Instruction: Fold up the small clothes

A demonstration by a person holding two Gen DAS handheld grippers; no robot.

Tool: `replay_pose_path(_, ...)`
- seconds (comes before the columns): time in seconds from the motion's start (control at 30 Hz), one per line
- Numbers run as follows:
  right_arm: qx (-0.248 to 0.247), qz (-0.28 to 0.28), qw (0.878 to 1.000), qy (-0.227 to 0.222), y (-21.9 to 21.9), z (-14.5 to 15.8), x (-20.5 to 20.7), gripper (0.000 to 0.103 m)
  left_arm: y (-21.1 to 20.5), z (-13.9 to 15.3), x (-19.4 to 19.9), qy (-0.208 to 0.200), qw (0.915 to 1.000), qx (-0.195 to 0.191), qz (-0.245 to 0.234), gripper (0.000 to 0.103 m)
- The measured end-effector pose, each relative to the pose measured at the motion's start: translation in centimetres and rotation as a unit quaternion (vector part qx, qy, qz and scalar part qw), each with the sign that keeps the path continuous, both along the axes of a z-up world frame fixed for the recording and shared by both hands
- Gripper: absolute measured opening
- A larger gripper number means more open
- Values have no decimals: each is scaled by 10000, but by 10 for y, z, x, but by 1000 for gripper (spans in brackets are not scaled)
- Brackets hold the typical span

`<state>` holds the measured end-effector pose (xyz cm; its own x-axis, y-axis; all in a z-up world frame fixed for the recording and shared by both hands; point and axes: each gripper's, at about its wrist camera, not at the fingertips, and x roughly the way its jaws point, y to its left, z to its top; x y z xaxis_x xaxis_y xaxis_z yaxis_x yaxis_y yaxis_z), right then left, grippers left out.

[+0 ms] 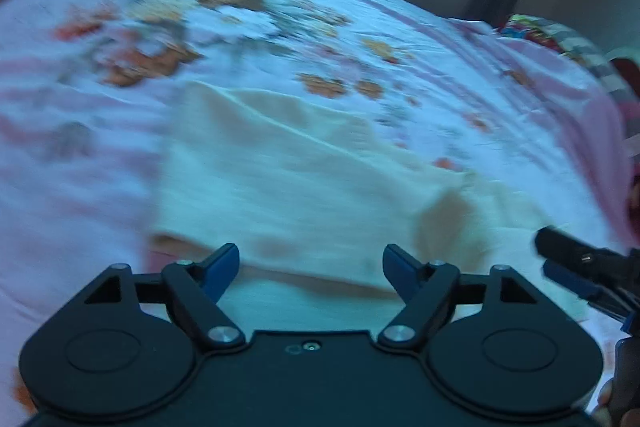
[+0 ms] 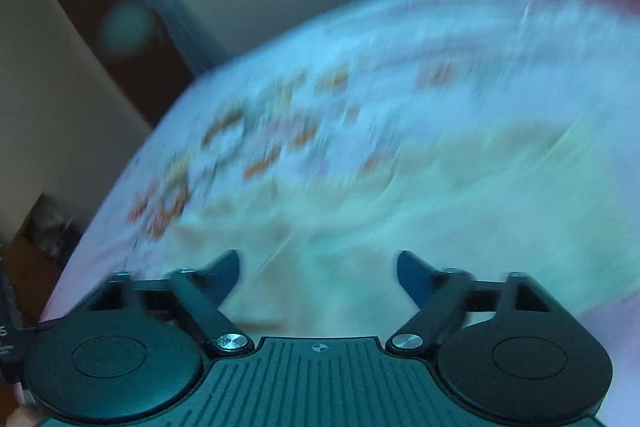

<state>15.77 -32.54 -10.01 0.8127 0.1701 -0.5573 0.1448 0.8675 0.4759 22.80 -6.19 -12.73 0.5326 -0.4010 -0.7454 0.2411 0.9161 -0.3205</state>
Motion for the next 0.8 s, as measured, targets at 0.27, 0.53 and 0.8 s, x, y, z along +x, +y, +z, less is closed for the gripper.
replay_pose_path(0.27,-467,-551,9974,-19,-43,7,-36,85,-35,-26,7,748,9966,-350,-29,75)
replay_pose_path(0.53,-230,-864,9960,59,-66,-5,-57,85,-28,-31,12,697,9961,-513,158,8)
replay_pose_path(0.8,-499,-1197,9916,36,-72,-1,-56,85,-20,18,5,-26,9963,-840,200,6)
